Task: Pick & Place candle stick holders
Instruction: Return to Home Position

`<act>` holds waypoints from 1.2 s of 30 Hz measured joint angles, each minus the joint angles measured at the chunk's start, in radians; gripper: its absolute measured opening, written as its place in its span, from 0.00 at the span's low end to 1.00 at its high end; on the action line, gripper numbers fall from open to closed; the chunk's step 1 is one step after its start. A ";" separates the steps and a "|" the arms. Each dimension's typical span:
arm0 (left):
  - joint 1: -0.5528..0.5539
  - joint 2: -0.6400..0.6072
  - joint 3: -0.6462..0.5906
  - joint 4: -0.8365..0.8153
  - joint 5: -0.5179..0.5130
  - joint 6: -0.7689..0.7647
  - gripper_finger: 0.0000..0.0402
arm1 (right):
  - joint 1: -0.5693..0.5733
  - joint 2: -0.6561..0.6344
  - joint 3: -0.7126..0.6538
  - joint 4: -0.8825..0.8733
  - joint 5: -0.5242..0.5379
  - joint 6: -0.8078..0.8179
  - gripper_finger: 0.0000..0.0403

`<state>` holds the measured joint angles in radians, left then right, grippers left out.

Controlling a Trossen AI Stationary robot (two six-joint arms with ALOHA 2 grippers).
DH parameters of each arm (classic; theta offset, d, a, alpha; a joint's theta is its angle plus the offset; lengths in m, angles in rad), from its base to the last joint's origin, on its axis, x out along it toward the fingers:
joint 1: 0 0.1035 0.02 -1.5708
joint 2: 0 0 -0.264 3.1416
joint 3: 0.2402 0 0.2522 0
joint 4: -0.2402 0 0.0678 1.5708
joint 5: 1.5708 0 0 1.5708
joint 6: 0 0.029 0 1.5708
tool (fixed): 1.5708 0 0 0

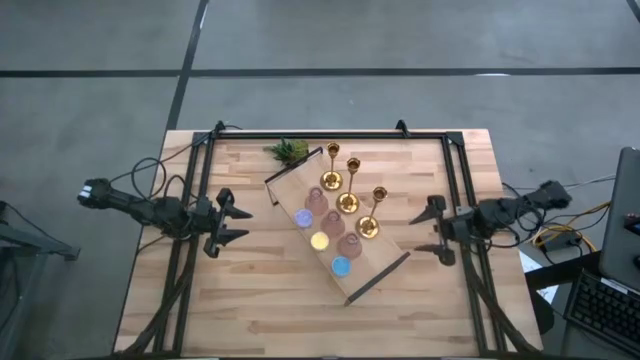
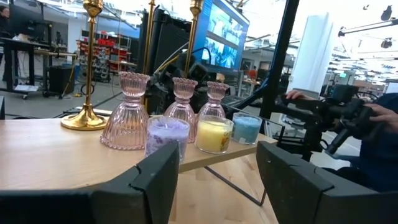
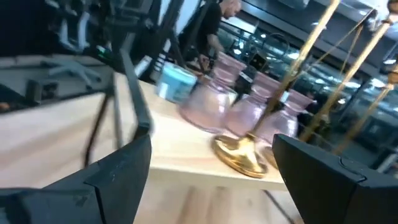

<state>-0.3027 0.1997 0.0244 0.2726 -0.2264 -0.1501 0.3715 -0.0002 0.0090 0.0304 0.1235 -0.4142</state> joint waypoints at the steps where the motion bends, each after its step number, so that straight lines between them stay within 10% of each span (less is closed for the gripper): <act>1: 0.000 0.000 0.000 0.000 0.000 0.000 0.54 | -0.035 0.000 0.000 -0.002 -0.026 -0.013 0.82; 14: 0.000 0.000 0.000 -0.001 0.000 0.000 0.54 | -0.231 0.000 0.000 0.003 0.008 0.016 0.81; 22: 0.000 0.000 0.000 -0.001 0.000 0.000 0.54 | -0.333 0.000 0.000 0.001 -0.181 0.414 0.85; 36: 0.000 0.000 0.000 -0.001 0.000 0.000 0.54 | -0.349 0.017 0.000 0.002 -0.182 0.422 0.85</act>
<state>-0.3023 0.2001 0.0246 0.2716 -0.2264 -0.1501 0.0223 0.0168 0.0090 0.0320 -0.0586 0.0079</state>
